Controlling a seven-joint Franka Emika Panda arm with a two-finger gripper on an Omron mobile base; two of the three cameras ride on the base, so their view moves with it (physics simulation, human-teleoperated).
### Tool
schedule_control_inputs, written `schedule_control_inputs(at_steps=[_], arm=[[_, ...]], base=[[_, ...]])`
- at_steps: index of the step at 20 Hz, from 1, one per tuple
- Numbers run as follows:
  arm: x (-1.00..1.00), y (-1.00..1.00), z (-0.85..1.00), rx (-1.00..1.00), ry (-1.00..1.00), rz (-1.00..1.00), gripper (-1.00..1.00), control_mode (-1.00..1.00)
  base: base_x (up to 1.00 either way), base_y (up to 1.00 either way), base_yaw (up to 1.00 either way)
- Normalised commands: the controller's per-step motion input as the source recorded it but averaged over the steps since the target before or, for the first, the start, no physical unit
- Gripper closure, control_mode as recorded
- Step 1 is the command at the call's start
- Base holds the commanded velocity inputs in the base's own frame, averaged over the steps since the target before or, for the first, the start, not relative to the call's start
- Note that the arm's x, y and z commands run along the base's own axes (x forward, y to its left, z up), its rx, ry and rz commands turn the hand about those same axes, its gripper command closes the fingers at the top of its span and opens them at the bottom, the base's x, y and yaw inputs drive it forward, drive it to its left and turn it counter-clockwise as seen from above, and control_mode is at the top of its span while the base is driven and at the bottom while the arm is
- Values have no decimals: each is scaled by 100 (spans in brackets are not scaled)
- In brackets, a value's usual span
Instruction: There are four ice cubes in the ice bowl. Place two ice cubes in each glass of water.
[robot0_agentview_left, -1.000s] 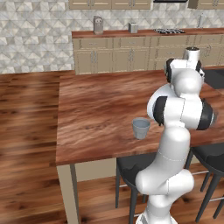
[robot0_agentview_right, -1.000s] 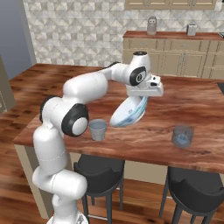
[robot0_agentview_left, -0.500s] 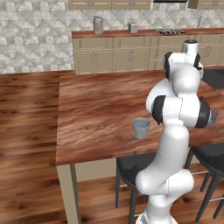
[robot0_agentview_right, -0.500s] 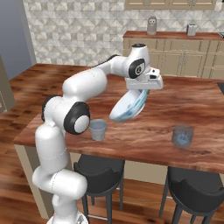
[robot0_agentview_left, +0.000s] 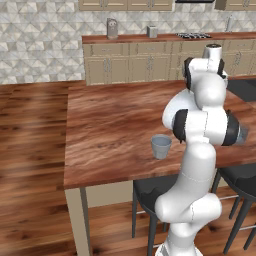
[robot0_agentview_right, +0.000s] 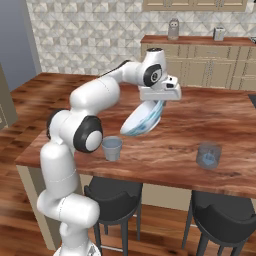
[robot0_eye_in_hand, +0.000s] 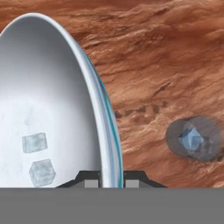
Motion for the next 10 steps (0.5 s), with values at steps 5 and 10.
schedule_control_inputs(at_steps=[5, 10], arm=[[-1, 2, -5, 0, 0, 0, 100, -100], [-12, 0, -20, -6, 0, 0, 100, -100]], base=[[0, 0, 0], [0, 0, 0]])
